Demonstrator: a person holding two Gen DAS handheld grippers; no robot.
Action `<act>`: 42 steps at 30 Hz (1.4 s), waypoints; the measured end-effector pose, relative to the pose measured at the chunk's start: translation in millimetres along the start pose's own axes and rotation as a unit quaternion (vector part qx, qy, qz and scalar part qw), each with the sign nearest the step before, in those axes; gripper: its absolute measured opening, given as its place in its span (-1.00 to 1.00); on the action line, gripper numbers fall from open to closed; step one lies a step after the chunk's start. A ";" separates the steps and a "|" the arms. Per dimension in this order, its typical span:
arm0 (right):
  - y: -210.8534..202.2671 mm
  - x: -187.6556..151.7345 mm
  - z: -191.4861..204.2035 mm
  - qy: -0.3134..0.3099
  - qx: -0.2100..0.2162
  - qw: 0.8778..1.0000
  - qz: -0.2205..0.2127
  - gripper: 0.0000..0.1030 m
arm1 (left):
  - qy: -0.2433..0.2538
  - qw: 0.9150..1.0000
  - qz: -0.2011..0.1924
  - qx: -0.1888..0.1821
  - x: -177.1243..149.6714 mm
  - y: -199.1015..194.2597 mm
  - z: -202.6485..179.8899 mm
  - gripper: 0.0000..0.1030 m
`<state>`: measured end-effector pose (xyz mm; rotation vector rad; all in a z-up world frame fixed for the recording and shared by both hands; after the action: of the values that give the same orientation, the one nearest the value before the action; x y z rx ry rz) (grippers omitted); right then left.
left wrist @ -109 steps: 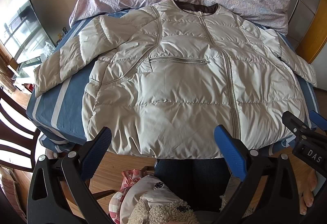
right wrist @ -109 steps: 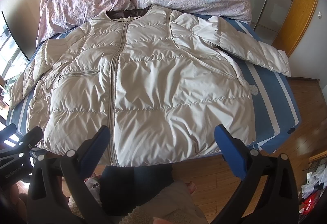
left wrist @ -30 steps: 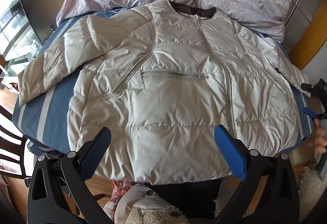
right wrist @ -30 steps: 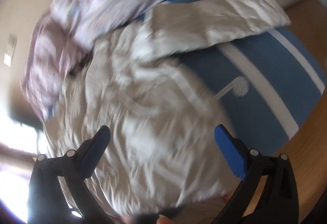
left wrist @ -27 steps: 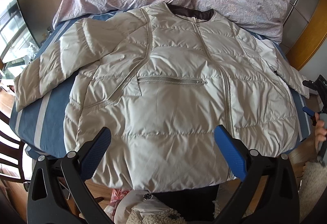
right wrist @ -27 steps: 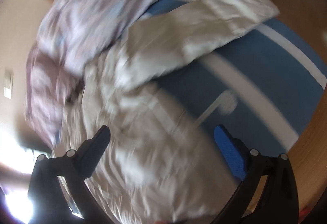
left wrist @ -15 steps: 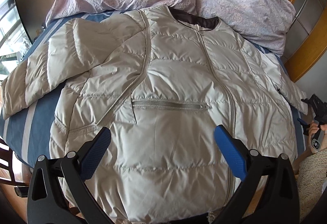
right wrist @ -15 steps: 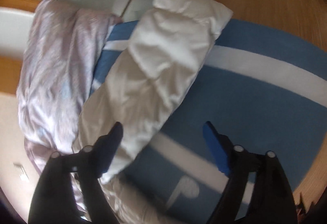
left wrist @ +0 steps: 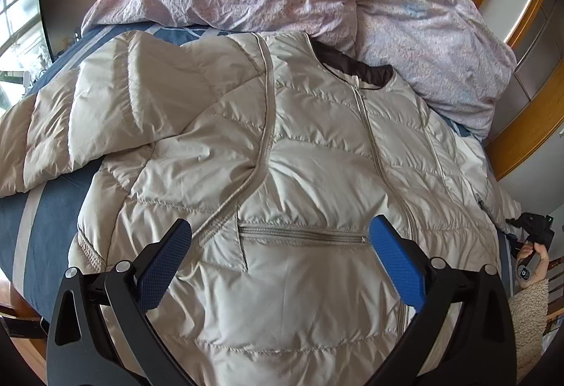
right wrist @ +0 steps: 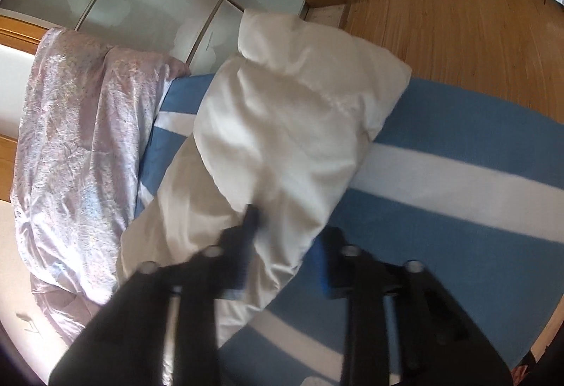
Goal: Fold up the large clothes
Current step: 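Grasp the jacket sleeve nearest the right tool with the right gripper, then fold the held sleeve across the jacket body and open the right gripper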
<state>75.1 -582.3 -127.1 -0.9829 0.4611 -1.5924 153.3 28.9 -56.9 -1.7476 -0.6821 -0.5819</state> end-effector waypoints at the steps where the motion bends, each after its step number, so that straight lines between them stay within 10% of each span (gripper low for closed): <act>1: -3.7 0.8 3.1 -0.017 0.000 1.000 -0.011 -0.76 | -0.004 1.000 -0.004 -0.003 1.2 0.1 3.0 0.97; 9: -59.2 -5.5 78.9 -0.201 -0.015 0.970 -0.133 -0.88 | -0.041 0.999 -0.015 -0.023 9.1 -4.1 29.8 0.97; 20: -159.8 -106.7 233.8 -0.416 0.109 0.866 -0.255 -0.89 | -0.058 0.995 -0.077 -0.002 24.1 -26.9 64.7 0.97; 30: -188.0 -295.4 314.0 -0.544 0.275 0.782 -0.127 -0.89 | -0.103 0.990 -0.096 -0.002 30.3 -41.4 97.3 0.97; 42: -100.8 -439.8 272.4 -0.660 0.198 0.725 0.021 -0.71 | -0.118 0.987 -0.110 0.016 30.6 -56.1 129.5 0.97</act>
<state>228.8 -84.5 -47.6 -1.4456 -0.8211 -0.5536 141.5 170.6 -31.8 -1.7384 -1.0553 -0.5133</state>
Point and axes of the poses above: each gripper's, at about its wrist camera, not at the fingertips, and y roughly the way its jaws point, z to its left, x to its top, the point moved 3 cm from there along y, roughly the way its jaws point, and after that the axes turned 11 degrees about -z, right-handed, at the moved point
